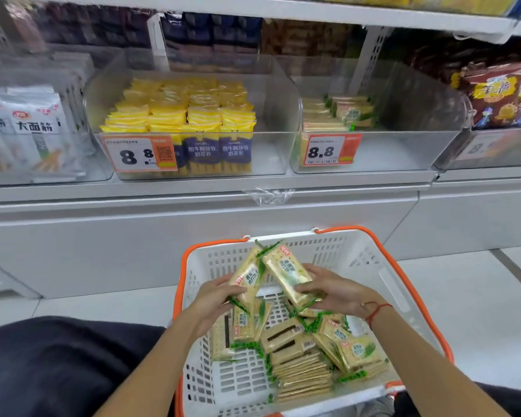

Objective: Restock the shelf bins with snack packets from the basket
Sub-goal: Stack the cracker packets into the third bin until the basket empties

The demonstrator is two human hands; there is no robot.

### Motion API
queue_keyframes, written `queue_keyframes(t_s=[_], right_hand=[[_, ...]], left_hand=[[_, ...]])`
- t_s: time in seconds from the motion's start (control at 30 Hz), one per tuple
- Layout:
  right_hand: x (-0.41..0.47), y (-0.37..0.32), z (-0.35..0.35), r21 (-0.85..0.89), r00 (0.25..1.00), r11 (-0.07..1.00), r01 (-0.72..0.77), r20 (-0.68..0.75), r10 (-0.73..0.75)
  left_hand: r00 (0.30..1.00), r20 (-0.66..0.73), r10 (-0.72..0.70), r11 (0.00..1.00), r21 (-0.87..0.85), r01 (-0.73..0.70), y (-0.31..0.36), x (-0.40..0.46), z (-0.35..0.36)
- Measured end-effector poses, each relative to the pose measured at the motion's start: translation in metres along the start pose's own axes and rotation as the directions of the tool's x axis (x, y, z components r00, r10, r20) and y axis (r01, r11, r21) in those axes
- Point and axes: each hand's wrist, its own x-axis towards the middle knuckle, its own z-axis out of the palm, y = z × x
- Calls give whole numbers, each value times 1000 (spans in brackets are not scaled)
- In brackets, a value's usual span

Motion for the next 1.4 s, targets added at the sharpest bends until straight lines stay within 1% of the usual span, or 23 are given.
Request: queue_keyframes(t_s=[0.07, 0.13, 0.2, 0.3, 0.33, 0.4, 0.47, 0.5, 0.53, 0.6, 0.67, 0.73, 0.77, 0.9, 1.0, 1.07, 1.1, 1.17, 1.23, 1.37, 1.4], right_hand=[[0, -1, 0, -76, 1000, 997, -9, -14, 8], [5, 1, -2, -103, 998, 994, 27, -57, -33], [8, 2, -3, -154, 997, 987, 52, -56, -61], [7, 1, -1, -333, 999, 942, 34, 5, -34], [8, 1, 1, -399, 999, 916, 43, -8, -51], [13, 1, 4, -480, 979, 871, 103, -104, -173], [19, 4, 10, -465, 925, 869, 166, -231, -301], [22, 8, 13, -473, 897, 859, 193, -270, -351], [23, 13, 16, -496, 876, 843, 208, -289, -386], [23, 24, 24, -532, 875, 824, 194, -287, -391], [27, 34, 29, -512, 907, 846, 149, -269, -323], [33, 42, 31, -398, 936, 909, 125, -257, -241], [35, 46, 32, -349, 939, 929, 124, -263, -224], [40, 50, 26, -269, 923, 954, 129, -320, -215], [46, 53, 19, -176, 909, 975, 133, -371, -191], [52, 53, 14, -134, 898, 981, 139, -400, -182], [55, 53, 12, -136, 896, 981, 139, -404, -183], [63, 55, 7, -200, 896, 973, 117, -401, -190], [71, 56, 1, -236, 899, 966, 102, -394, -191], [88, 58, -4, -262, 926, 963, 68, -342, -159], [91, 61, -5, -297, 934, 954, 44, -328, -145]], left_hand=[[999, -43, 15, 1000, -15, -16, 1, -1, -1], [996, -85, 26, 999, -29, -28, -1, -1, 0], [996, -91, 21, 999, -37, -25, -3, 0, -1], [997, -78, 1, 998, -70, -6, -6, 1, 2], [998, -70, -4, 997, -78, -2, -6, 1, 4], [998, -56, -9, 996, -84, 4, -5, 2, 8], [998, -63, -18, 997, -82, 13, -6, 3, 11], [997, -71, -21, 997, -79, 15, -7, 4, 12], [997, -75, -20, 997, -79, 14, -9, 3, 13], [997, -73, -27, 995, -95, 20, -12, 2, 17], [998, -51, -34, 990, -138, 26, -12, 1, 23], [999, -5, -53, 985, -167, 51, -11, 1, 26], [998, 19, -57, 985, -162, 60, -10, 1, 27], [996, 69, -62, 997, -45, 65, -13, 4, 25], [993, 64, -97, 994, -38, 99, -22, 7, 23], [995, 47, -84, 996, -22, 85, -26, 13, 25], [996, 41, -76, 997, -19, 76, -27, 15, 27], [995, 51, -84, 996, -29, 85, -28, 23, 30], [995, 40, -90, 996, 2, 90, -29, 32, 31], [991, -121, -54, 999, -5, 53, -38, 55, 23], [985, -165, -46, 999, -20, 44, -39, 59, 20]])
